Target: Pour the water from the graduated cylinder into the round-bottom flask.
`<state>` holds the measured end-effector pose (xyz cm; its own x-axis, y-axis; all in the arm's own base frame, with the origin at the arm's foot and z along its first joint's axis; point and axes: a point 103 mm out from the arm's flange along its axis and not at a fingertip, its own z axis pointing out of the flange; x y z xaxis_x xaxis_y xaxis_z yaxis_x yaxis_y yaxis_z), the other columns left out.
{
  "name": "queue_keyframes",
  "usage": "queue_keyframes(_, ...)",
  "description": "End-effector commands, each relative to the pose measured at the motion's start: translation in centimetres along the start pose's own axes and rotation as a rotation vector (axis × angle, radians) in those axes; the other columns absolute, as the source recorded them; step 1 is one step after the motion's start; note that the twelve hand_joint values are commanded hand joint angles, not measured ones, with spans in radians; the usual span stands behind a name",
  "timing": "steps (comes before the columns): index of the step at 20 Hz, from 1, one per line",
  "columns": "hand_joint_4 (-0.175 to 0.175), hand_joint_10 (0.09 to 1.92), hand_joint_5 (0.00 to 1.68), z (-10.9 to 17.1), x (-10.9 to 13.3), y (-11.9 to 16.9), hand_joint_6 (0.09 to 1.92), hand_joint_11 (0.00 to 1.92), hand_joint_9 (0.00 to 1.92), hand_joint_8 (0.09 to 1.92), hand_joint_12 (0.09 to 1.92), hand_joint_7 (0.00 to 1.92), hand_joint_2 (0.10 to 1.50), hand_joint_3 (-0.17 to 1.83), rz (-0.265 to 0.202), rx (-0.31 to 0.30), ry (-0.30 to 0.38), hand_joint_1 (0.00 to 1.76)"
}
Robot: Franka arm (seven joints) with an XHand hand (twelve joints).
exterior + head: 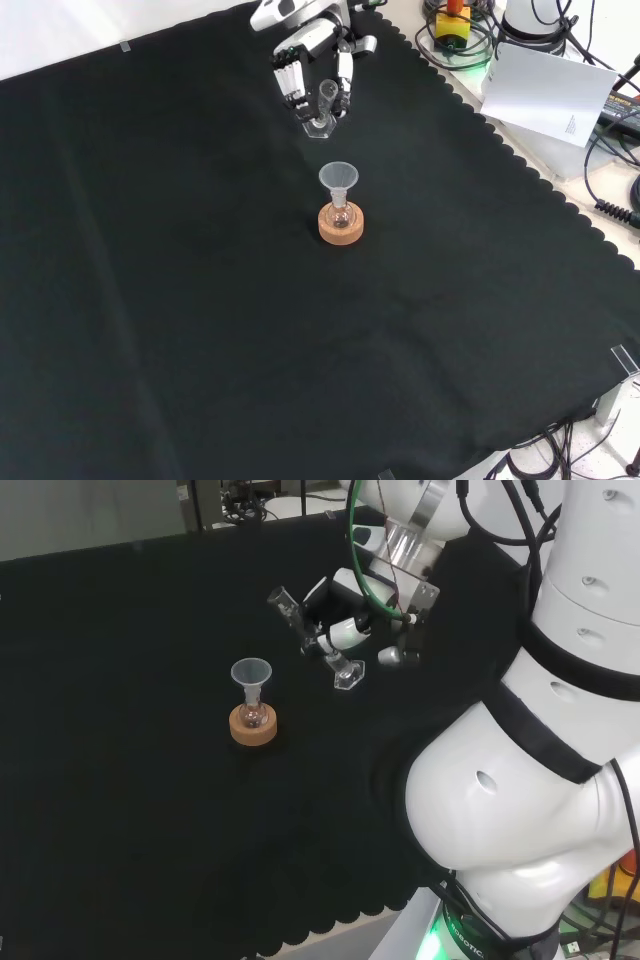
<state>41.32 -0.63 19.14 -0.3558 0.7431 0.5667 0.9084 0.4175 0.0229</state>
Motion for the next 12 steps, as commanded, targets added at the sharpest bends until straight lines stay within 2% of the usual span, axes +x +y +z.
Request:
queue_keyframes(1,-0.175,0.09,1.49,0.0,-0.6,-2.0,0.09,1.4,1.75,0.09,0.61,1.57,1.02,-0.17,0.092,0.134,-0.21,1.32)
queue_keyframes(6,-0.175,0.09,1.49,-0.4,-1.3,-1.7,0.09,1.4,1.76,0.09,0.61,1.57,1.02,-0.17,0.121,0.185,-0.282,1.32)
queue_keyframes(12,-0.175,0.09,1.49,-1.3,-1.9,-2.1,0.09,1.41,1.76,0.09,0.61,1.57,1.02,-0.17,0.142,0.199,-0.329,1.32)
